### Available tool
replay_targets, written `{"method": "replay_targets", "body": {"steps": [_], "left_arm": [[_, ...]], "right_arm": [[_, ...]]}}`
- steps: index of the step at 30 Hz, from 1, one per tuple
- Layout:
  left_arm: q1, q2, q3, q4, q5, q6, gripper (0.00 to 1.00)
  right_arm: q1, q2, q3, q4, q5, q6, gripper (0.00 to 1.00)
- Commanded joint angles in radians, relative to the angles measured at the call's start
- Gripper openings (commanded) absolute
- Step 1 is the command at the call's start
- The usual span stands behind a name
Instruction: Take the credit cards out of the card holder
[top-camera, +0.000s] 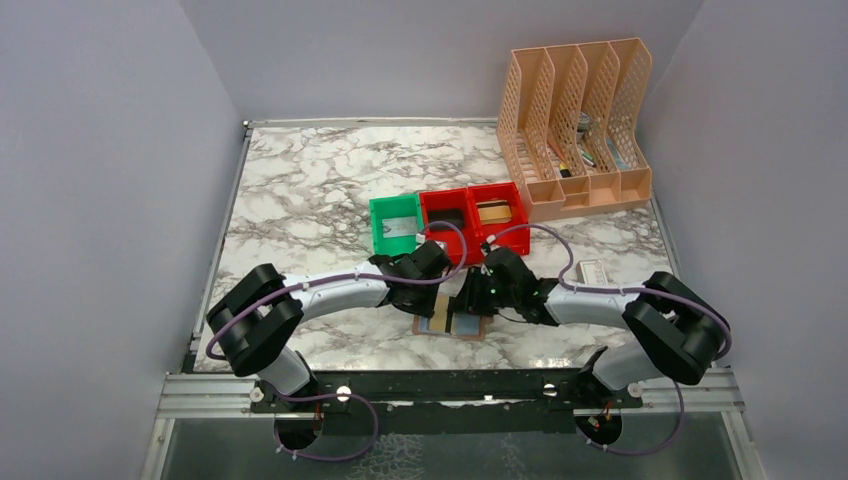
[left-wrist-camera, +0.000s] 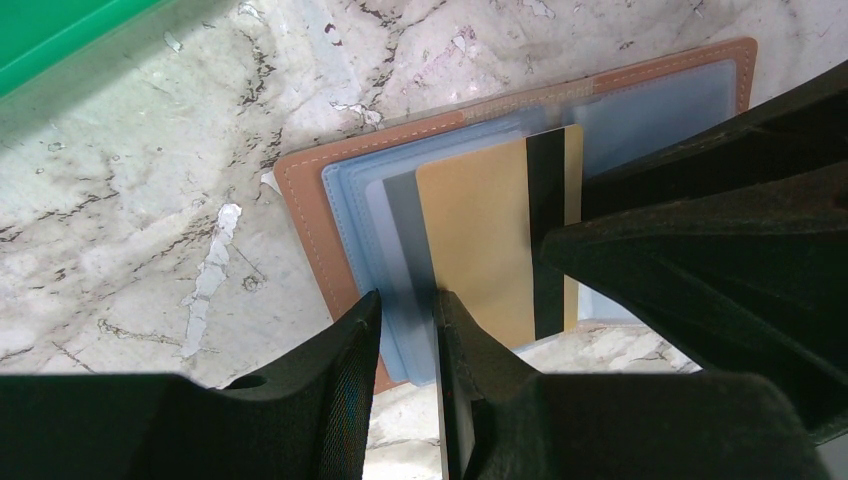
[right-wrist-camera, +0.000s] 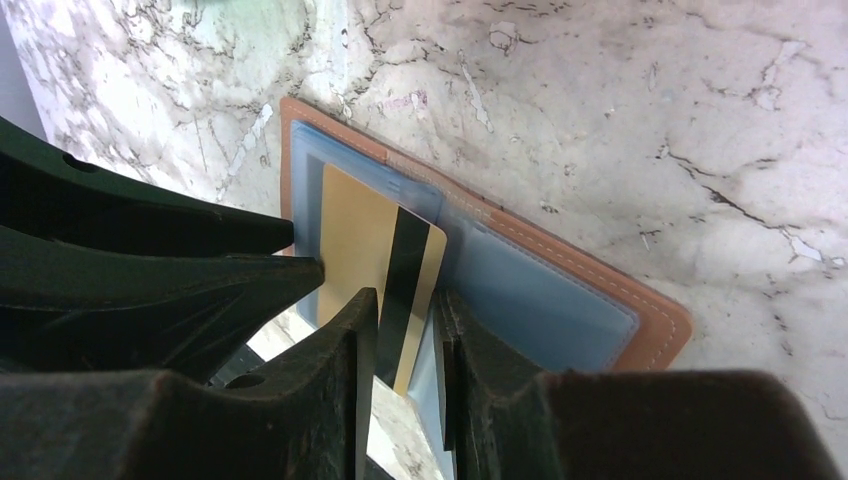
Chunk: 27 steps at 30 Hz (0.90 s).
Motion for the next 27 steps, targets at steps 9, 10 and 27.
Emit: {"method": "replay_targets", "body": {"steps": [9, 10, 27], "left_arm": [[-0.003, 0.017, -0.014, -0.055, -0.066, 0.001, 0.28], [-0.003, 0.017, -0.012, -0.055, -0.068, -0.001, 0.28], [-0.003, 0.025, 0.004, -0.054, -0.077, -0.007, 0.27]], "right_arm": [[-0.004, 0.053, 0.036, -0.071, 0.036, -0.072, 0.15], [-0.004, 0.055, 0.035, -0.066, 0.032, -0.067, 0.12], [-0.037, -0.032, 0.013, -0.084, 0.031, -0.071, 0.07]]}}
